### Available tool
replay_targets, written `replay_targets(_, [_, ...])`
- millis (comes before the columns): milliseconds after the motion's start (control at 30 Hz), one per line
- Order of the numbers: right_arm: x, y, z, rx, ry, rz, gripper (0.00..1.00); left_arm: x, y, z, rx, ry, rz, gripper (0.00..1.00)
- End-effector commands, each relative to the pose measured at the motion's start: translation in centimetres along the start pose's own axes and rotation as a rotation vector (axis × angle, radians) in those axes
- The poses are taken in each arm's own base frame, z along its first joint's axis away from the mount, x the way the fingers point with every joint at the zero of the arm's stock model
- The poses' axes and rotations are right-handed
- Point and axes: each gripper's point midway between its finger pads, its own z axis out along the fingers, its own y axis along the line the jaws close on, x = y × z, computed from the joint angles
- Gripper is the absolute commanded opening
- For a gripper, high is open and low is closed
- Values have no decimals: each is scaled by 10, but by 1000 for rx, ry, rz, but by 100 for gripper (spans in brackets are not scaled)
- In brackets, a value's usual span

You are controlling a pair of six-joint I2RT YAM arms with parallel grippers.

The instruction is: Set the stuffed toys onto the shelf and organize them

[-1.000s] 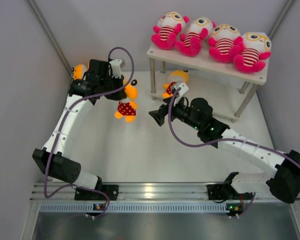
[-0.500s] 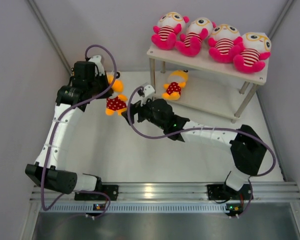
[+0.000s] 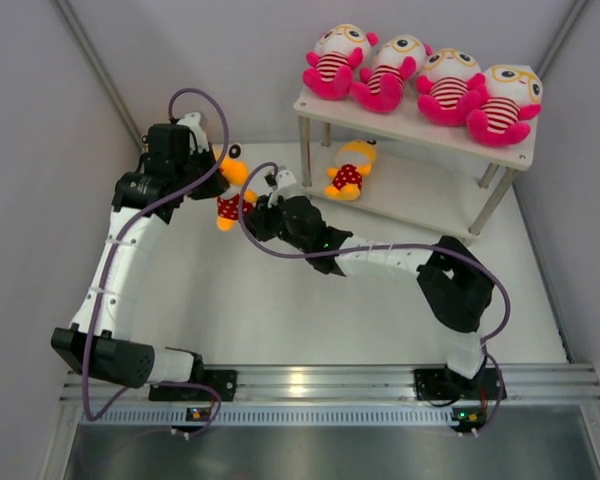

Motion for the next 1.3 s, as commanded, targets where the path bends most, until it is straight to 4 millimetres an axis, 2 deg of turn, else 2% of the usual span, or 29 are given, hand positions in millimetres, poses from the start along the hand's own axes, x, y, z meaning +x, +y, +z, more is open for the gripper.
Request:
replay_targets(0, [-27,6,-4,-81,-82,130,0,-11,-13,-8,80,-51,12,0])
replay_targets(67, [-25,7,-10,-103,-59,149,0,-1,-14,-2,100,-20,33,0])
replay_targets(100, [-14,5,-16,-123,-22,158,0,1,-13,1,103,-18,43,5])
replay_targets(133, [-20,9,-26,-144,-23,175,0,4,-11,4,102,-10,68,17])
replay_targets(167, [-14,12,-34,-178,4,182,0,7,-8,6,91,-1,82,30])
replay_targets(200, [-9,5,-49,-176,25,191,0,9,-6,7,88,3,95,58])
replay_targets(267, [2,2,-68,-191,70,226,0,10,-1,9,70,3,139,73])
replay_targets(300, [13,-7,-86,-186,109,266,0,10,2,9,59,2,157,87])
replay_targets(333, [17,-11,-96,-187,126,286,0,10,4,10,50,2,166,89])
replay_targets(367, [21,-16,-105,-183,137,306,0,10,6,10,39,0,172,95])
replay_targets(400, [39,-35,-119,-144,174,336,0,9,9,10,26,-3,178,96])
replay_targets(467, [42,-43,-144,-125,197,393,0,7,12,9,13,-9,196,97])
replay_targets(500, [45,-56,-162,-94,190,412,0,6,14,8,6,-16,199,97])
replay_targets(667, [67,-101,-213,66,184,506,0,3,20,9,-12,-20,216,97])
replay_targets(700, [65,-115,-225,98,154,520,0,4,21,10,-16,-14,214,96])
replay_targets(767, [63,-132,-236,142,127,526,0,3,21,12,-13,-14,215,96])
replay_targets(800, [56,-150,-246,198,96,539,0,3,21,12,-11,-12,212,96])
replay_targets(867, [47,-168,-255,238,70,505,0,3,19,12,-2,-12,212,96])
replay_targets(900, [37,-186,-261,288,46,483,0,3,20,11,-1,-13,216,96])
replay_targets(967, [30,-198,-264,305,46,482,0,2,20,10,-5,-17,217,96])
replay_targets(1000, [21,-217,-265,343,26,498,0,2,22,10,-11,-18,218,96])
replay_targets(1067, [12,-232,-264,353,27,511,0,0,23,9,-17,-24,219,96])
replay_targets(1133, [-3,-257,-258,409,18,473,0,-2,23,9,-19,-26,217,96])
replay_targets(1267, [-21,-276,-240,424,-5,475,0,-4,23,6,-19,-36,217,95])
